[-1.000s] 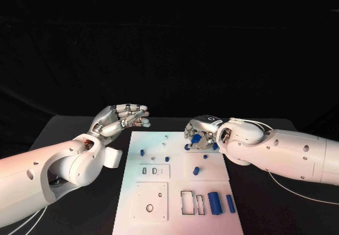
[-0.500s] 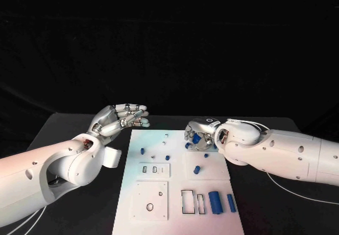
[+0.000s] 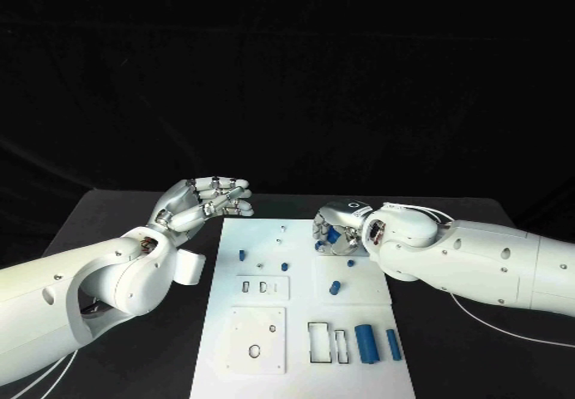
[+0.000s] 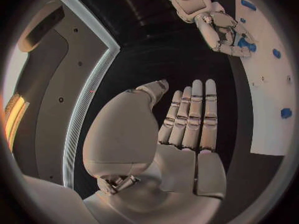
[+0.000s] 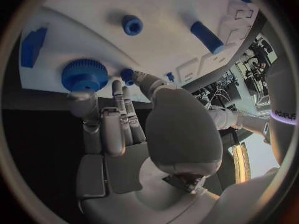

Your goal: Assemble the parts on the task board

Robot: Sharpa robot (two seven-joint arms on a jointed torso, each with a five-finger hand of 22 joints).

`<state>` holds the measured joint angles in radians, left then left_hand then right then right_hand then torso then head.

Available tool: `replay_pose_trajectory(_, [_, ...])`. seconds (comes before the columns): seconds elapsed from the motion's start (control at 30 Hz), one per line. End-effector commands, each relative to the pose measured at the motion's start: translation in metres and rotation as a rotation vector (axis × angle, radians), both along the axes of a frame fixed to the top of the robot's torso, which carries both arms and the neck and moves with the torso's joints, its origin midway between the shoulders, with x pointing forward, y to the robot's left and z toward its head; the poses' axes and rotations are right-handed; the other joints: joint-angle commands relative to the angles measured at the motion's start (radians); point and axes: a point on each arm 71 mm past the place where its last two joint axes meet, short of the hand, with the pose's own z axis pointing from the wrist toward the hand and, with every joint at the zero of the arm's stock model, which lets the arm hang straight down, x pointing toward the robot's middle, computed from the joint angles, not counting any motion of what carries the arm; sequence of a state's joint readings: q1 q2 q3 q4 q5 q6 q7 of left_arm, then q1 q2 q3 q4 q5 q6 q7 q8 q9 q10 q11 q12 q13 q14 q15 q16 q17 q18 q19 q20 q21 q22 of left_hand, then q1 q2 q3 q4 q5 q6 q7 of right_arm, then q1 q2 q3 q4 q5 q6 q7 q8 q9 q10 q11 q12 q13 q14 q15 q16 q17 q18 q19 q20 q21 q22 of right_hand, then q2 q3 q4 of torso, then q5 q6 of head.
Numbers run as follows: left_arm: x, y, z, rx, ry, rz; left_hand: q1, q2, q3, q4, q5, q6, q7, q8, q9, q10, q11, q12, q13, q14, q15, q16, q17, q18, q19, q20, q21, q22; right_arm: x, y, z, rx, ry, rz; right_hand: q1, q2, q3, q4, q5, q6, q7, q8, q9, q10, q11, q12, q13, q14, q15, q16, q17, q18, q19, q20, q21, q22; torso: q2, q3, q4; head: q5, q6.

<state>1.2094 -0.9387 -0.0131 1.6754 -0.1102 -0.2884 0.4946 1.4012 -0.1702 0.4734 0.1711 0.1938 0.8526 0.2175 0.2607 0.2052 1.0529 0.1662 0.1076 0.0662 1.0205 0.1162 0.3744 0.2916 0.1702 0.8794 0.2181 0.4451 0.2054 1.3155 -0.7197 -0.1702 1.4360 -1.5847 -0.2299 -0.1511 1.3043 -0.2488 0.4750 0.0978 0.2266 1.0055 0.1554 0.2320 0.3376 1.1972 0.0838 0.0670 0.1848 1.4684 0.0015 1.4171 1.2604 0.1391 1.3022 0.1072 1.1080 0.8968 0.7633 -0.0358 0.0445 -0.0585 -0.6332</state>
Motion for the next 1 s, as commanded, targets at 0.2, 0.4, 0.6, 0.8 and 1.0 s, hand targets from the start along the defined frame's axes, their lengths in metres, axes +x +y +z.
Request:
replay_pose_trajectory(0.2, [0.0, -0.0019, 0.001, -0.003, -0.001, -0.021, -0.007, -0.003, 0.002, 0.0, -0.005, -0.007, 0.019, -0.003, -0.001, 0.001, 0.007, -0.006, 0.001, 0.003, 0.001, 0.004, 0.002, 0.01, 0.008, 0.002, 0.006, 0.002, -0.0006, 0.0021, -0.0016, -0.012, 0.005, 0.005, 0.007, 0.003, 0.016, 0.004, -0.001, 0.012, -0.005, 0.001, 0.006, 0.016, -0.001, 0.003, 0.004, 0.053, 0.002, 0.011, 0.004, -0.022, 0.006, -0.002, 0.015, 0.019, 0.006, 0.0, 0.0, 0.001, 0.0])
replay_pose_trajectory(0.4, [0.0006, -0.0009, 0.0005, 0.0, 0.003, -0.02, -0.008, -0.002, 0.002, 0.001, -0.005, -0.009, 0.02, -0.004, -0.002, 0.0, 0.008, -0.007, 0.001, 0.003, 0.001, 0.005, 0.003, 0.01, 0.007, 0.002, 0.007, 0.002, -0.001, 0.0025, -0.0012, -0.003, 0.002, 0.006, 0.01, 0.009, 0.034, 0.008, -0.002, 0.023, -0.011, 0.007, 0.015, 0.033, -0.006, 0.005, 0.008, 0.052, -0.002, 0.016, 0.006, -0.024, 0.008, -0.005, 0.03, 0.039, 0.007, -0.0006, 0.0011, 0.0, 0.002])
replay_pose_trajectory(0.6, [0.0013, -0.0006, 0.0, 0.001, 0.006, -0.02, -0.008, -0.002, 0.002, 0.001, -0.005, -0.01, 0.02, -0.005, -0.002, -0.001, 0.008, -0.008, 0.001, 0.002, 0.001, 0.005, 0.004, 0.01, 0.007, 0.002, 0.008, 0.003, -0.0003, 0.0016, -0.0002, 0.007, -0.012, -0.004, 0.051, 0.04, 0.099, -0.019, -0.001, 0.057, -0.027, 0.031, 0.045, 0.072, -0.023, 0.011, 0.018, 0.05, -0.016, 0.024, 0.007, -0.031, 0.022, -0.016, 0.076, 0.1, 0.009, -0.0004, 0.0015, -0.001, 0.003])
replay_pose_trajectory(0.8, [0.002, 0.0, -0.0004, 0.003, 0.008, -0.019, -0.008, -0.002, 0.003, 0.0, -0.005, -0.011, 0.021, -0.005, -0.002, -0.002, 0.009, -0.009, 0.001, 0.001, 0.001, 0.007, 0.006, 0.01, 0.006, 0.002, 0.01, 0.004, 0.0, 0.0015, 0.0035, 0.032, -0.057, -0.016, 0.069, 0.054, 0.131, -0.053, -0.002, 0.07, -0.032, 0.051, 0.075, 0.094, -0.03, 0.014, 0.027, 0.051, -0.023, 0.03, 0.012, -0.033, 0.02, -0.024, 0.094, 0.123, 0.011, -0.0002, 0.0016, -0.001, 0.006])
replay_pose_trajectory(1.0, [0.003, 0.0017, -0.0009, 0.006, 0.01, -0.013, -0.008, -0.001, 0.003, 0.0, -0.005, -0.012, 0.021, -0.006, -0.002, -0.003, 0.009, -0.01, 0.001, 0.001, 0.002, 0.008, 0.007, 0.01, 0.006, 0.002, 0.01, 0.004, -0.0033, 0.0033, 0.0078, 0.062, -0.098, -0.016, 0.065, 0.052, 0.139, -0.068, -0.003, 0.068, -0.032, 0.058, 0.092, 0.101, -0.032, 0.014, 0.033, 0.054, -0.024, 0.04, 0.028, -0.041, 0.034, -0.026, 0.126, 0.169, 0.012, 0.0, 0.0016, 0.0, 0.01])
